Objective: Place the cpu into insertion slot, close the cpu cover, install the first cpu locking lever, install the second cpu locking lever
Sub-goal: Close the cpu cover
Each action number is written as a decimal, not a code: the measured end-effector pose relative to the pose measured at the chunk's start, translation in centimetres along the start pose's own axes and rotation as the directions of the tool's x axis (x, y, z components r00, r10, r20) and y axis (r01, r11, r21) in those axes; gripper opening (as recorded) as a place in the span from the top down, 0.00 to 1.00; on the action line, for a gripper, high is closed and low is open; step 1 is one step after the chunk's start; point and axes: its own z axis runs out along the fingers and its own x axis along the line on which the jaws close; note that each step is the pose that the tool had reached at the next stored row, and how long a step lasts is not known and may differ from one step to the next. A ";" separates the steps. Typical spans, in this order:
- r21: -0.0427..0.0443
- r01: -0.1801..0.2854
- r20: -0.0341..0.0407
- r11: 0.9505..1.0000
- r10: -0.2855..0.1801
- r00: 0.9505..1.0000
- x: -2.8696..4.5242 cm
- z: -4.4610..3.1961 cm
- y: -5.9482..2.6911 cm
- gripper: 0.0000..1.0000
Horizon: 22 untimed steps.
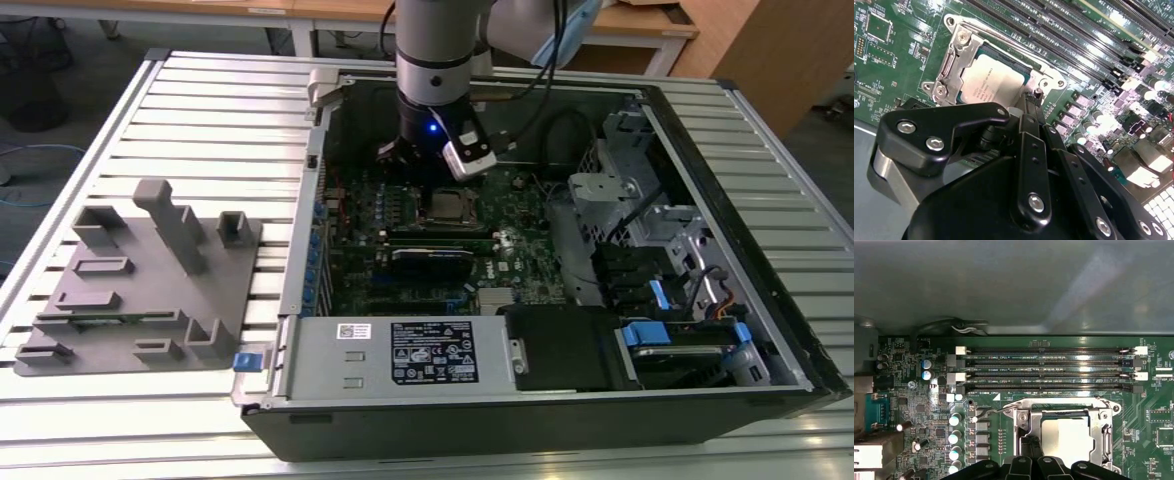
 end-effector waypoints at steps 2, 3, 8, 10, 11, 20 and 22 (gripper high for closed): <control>0.000 0.000 0.000 1.000 0.000 1.000 0.00 0.03 0.00 0.89; -0.001 0.000 0.000 1.000 0.000 1.000 0.00 0.10 0.01 0.89; 0.000 0.000 0.000 1.000 0.000 1.000 0.02 0.45 0.00 0.89; 0.000 0.000 0.000 1.000 0.000 1.000 0.02 0.46 -0.01 0.89; 0.000 0.000 0.000 1.000 0.000 1.000 0.02 0.46 0.00 0.89; 0.000 0.000 0.000 1.000 0.000 1.000 0.04 0.81 -0.01 0.89; 0.000 0.000 0.000 1.000 0.000 1.000 0.04 0.82 0.00 0.89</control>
